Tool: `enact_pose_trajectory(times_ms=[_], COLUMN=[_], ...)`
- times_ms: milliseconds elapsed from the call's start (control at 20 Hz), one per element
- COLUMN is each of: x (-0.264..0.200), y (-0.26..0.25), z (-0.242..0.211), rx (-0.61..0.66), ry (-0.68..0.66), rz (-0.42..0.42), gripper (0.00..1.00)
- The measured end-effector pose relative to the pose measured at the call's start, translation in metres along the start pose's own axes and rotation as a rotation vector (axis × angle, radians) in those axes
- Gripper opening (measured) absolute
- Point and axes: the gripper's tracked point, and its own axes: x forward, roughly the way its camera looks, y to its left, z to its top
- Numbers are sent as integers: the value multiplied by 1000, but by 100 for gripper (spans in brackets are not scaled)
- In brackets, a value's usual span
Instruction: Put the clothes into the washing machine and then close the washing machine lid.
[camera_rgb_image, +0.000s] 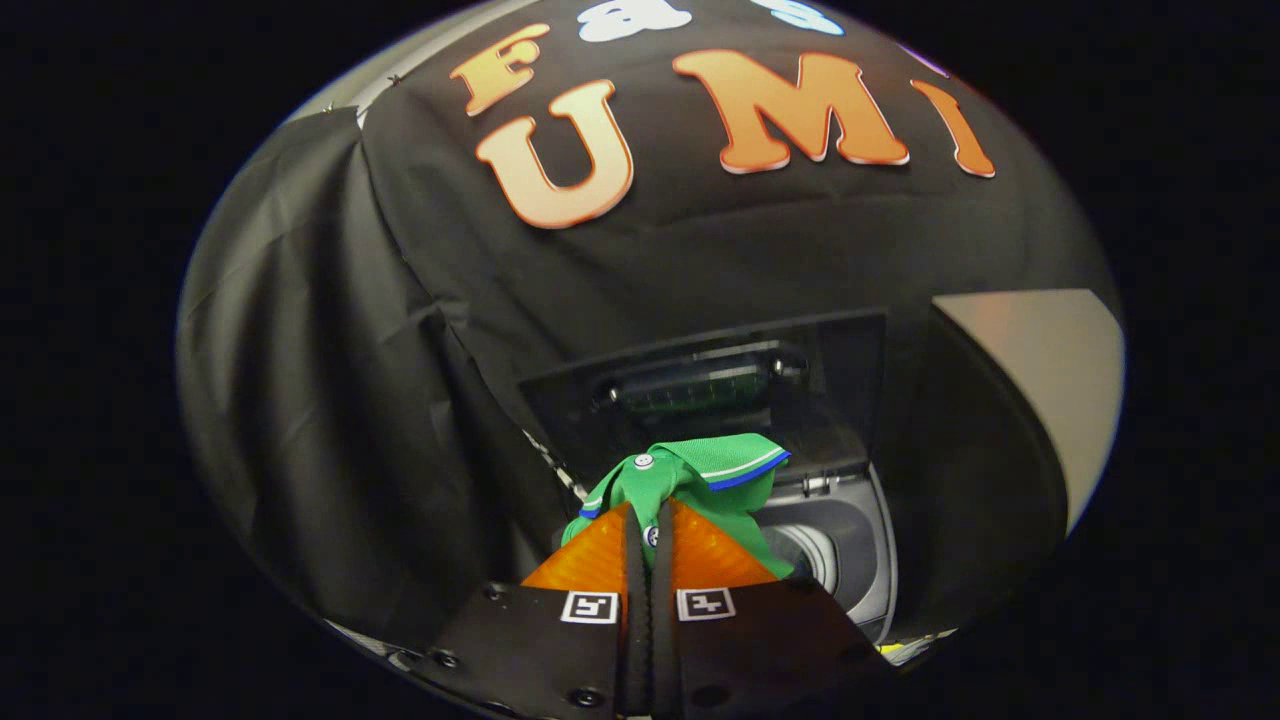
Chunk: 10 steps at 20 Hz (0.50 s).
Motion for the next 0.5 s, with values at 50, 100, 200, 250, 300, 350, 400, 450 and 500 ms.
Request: enact_pose_trajectory(times_ms=[50, 100, 200, 250, 300, 350, 400, 450, 500], x=[15, 30, 49, 57, 67, 77, 84, 87, 92], y=[-3, -11, -22, -26, -33, -40, -49, -57, -62], z=[-10, -19, -34, -41, -47, -51, -58, -66, -80], rx=[20, 39, 78, 97, 111, 122, 127, 124, 120], ry=[15, 31, 61, 74, 81, 81, 94, 119, 155], rz=[-6, -23, -58, -75, -92, -106, -125, -147, -163], gripper=[8, 8, 8, 8, 8, 8, 8, 8, 8])
